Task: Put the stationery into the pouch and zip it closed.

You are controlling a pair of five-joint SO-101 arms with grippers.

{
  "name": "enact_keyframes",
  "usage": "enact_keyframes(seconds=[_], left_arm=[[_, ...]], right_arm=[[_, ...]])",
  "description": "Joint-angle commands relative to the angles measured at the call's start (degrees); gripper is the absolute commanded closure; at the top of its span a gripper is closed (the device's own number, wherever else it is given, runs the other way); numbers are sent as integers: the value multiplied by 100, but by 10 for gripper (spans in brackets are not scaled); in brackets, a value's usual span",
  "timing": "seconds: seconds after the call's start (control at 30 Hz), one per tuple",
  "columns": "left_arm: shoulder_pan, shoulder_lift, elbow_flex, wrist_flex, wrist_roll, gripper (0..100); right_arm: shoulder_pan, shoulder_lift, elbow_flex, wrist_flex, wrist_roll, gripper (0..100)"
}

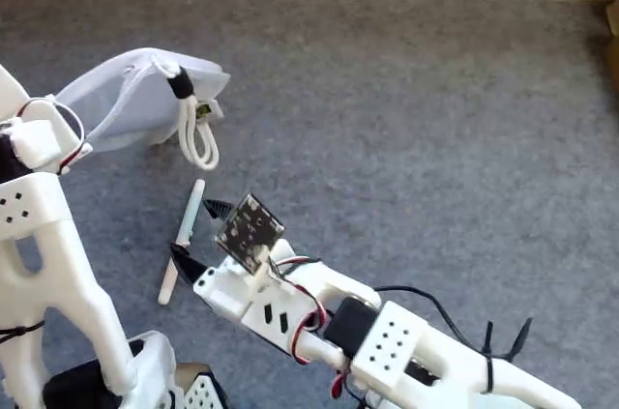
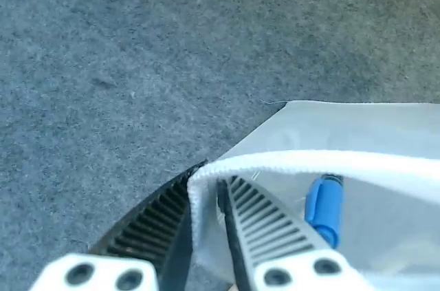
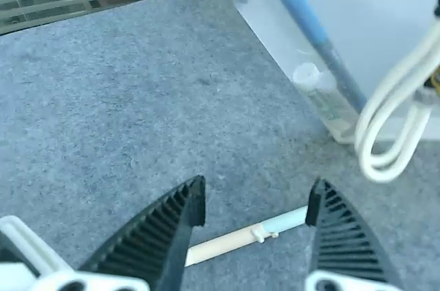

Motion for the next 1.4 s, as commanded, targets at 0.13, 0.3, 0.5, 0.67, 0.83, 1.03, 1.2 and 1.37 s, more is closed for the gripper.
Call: enact_keyframes(seconds=[0.13, 0.3, 0.5, 0.67, 0.83, 1.03, 1.2, 1.37], left_arm=[[-251, -84, -92, -123, 62, 993], [-251, -84, -92, -88, 62, 993], [-242, -84, -84, -79, 53, 993], [-233, -84, -84, -79, 53, 993], [-224, -84, -84, -79, 44, 993], [-224, -84, -75, -79, 44, 993], [-224, -84, -75, -79, 44, 993], [-224, -84, -75, -79, 44, 993]], right_arm=[[277, 1648, -1218, 13, -967, 771], [532, 2853, -1956, 13, -1530, 771], [549, 3987, -2624, 13, -1952, 771], [558, 4620, -3029, 13, -2004, 771], [558, 5068, -3477, 356, -2110, 771], [567, 5833, -4347, 1103, -2119, 771], [760, 6492, -4875, 1156, -2119, 771], [945, 7029, -5253, 1156, -2084, 772]])
